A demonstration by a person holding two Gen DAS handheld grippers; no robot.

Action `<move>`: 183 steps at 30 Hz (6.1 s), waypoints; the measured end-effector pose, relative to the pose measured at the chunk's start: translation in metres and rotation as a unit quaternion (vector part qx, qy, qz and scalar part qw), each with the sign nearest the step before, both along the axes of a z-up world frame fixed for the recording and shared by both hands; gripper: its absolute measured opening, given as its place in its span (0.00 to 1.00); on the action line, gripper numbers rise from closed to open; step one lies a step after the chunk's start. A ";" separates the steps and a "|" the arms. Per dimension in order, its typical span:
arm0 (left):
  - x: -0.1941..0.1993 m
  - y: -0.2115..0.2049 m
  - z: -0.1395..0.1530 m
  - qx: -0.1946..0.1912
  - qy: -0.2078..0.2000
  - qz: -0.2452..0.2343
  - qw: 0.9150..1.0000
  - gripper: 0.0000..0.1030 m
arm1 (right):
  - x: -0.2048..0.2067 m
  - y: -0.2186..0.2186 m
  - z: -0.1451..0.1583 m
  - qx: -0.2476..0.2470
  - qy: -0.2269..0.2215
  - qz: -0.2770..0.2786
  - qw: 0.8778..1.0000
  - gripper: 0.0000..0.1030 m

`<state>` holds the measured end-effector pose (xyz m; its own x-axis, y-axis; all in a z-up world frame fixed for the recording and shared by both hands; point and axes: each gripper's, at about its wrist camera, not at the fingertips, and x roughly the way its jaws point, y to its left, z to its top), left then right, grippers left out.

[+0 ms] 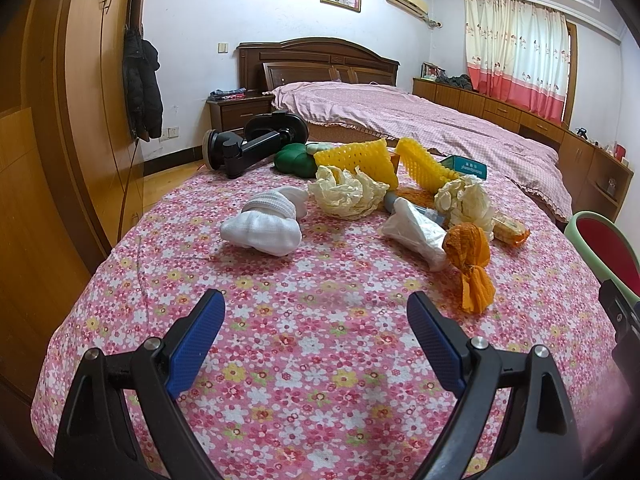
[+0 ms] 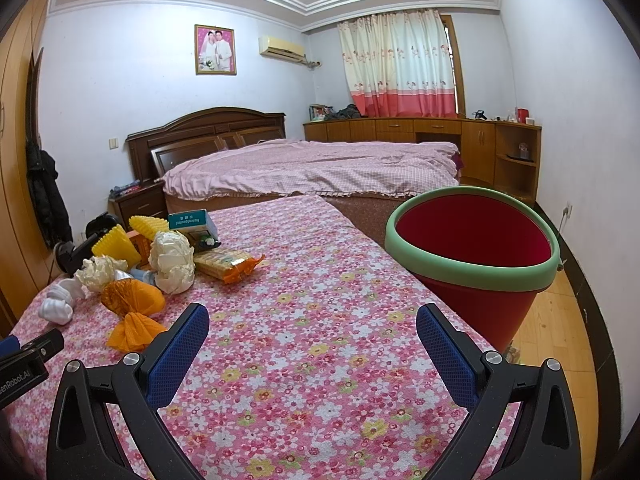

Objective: Collect trash

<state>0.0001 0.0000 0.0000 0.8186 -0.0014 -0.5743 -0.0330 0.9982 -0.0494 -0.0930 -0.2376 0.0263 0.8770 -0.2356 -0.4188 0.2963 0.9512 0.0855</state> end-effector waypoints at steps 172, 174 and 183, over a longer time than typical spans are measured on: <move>0.084 -0.247 0.071 -0.061 0.105 -0.335 0.934 0.34 | 0.008 -0.224 0.036 0.159 0.079 -0.082 0.981 0.36; 0.086 -0.267 0.068 -0.058 0.108 -0.346 0.930 0.34 | 0.008 -0.236 0.033 0.159 0.081 -0.091 0.980 0.36; 0.093 -0.341 0.051 -0.037 0.130 -0.378 0.916 0.34 | 0.021 -0.279 0.023 0.158 0.095 -0.090 0.979 0.36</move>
<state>0.0931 -0.3411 0.0513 0.4043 -0.5576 -0.7250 0.6459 0.7353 -0.2054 -0.0720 -0.5164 0.0489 0.7328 -0.2114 -0.6467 0.4956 0.8170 0.2946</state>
